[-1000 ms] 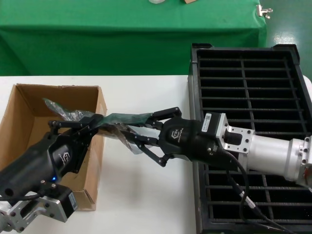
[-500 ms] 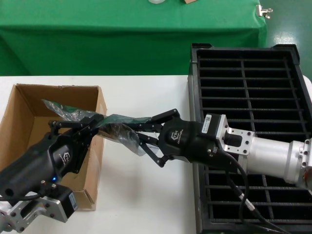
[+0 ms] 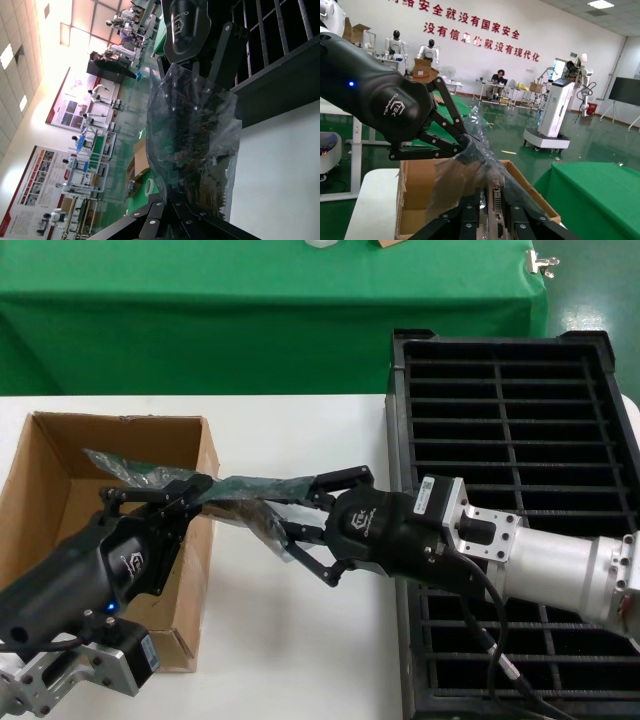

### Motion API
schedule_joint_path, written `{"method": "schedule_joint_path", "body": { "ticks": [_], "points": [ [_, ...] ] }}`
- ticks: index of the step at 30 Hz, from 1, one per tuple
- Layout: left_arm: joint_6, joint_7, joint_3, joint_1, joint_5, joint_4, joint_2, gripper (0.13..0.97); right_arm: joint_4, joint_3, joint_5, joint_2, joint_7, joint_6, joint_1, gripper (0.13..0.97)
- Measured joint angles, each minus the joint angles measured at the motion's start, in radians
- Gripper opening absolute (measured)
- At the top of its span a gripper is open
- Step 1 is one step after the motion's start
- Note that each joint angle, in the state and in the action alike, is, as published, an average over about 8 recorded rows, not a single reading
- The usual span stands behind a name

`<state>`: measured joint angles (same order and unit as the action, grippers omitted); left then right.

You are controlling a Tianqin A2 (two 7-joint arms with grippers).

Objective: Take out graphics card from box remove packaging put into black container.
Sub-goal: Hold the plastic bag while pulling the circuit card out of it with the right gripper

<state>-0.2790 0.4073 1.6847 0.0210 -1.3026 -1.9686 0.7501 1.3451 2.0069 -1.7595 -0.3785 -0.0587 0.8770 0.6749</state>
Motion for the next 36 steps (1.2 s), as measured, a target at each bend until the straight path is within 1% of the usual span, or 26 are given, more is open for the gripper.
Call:
{"method": "schedule_joint_path", "body": {
  "ticks": [5, 9, 17, 18, 27, 35, 36],
  "points": [
    [0.000, 0.000, 0.000, 0.000, 0.000, 0.000, 0.000, 0.139, -0.002, -0.001, -0.001, 0.002, 0.002, -0.004, -0.003, 0.255],
    [0.000, 0.000, 0.000, 0.000, 0.000, 0.000, 0.000, 0.139, -0.014, -0.003, -0.003, 0.011, -0.002, -0.007, 0.000, 0.255],
    [0.000, 0.000, 0.000, 0.000, 0.000, 0.000, 0.000, 0.139, -0.065, -0.005, -0.011, 0.041, -0.006, -0.012, 0.022, 0.340],
    [0.000, 0.000, 0.000, 0.000, 0.000, 0.000, 0.000, 0.139, -0.071, -0.005, -0.011, 0.045, -0.006, -0.012, 0.025, 0.340],
    [0.000, 0.000, 0.000, 0.000, 0.000, 0.000, 0.000, 0.139, -0.101, -0.008, -0.012, 0.056, -0.009, -0.011, 0.037, 0.283],
    [0.000, 0.000, 0.000, 0.000, 0.000, 0.000, 0.000, 0.139, -0.072, -0.015, -0.015, 0.034, 0.001, -0.006, 0.025, 0.194],
    [0.000, 0.000, 0.000, 0.000, 0.000, 0.000, 0.000, 0.139, -0.066, -0.016, -0.016, 0.030, 0.003, -0.005, 0.023, 0.194]
  ]
}}
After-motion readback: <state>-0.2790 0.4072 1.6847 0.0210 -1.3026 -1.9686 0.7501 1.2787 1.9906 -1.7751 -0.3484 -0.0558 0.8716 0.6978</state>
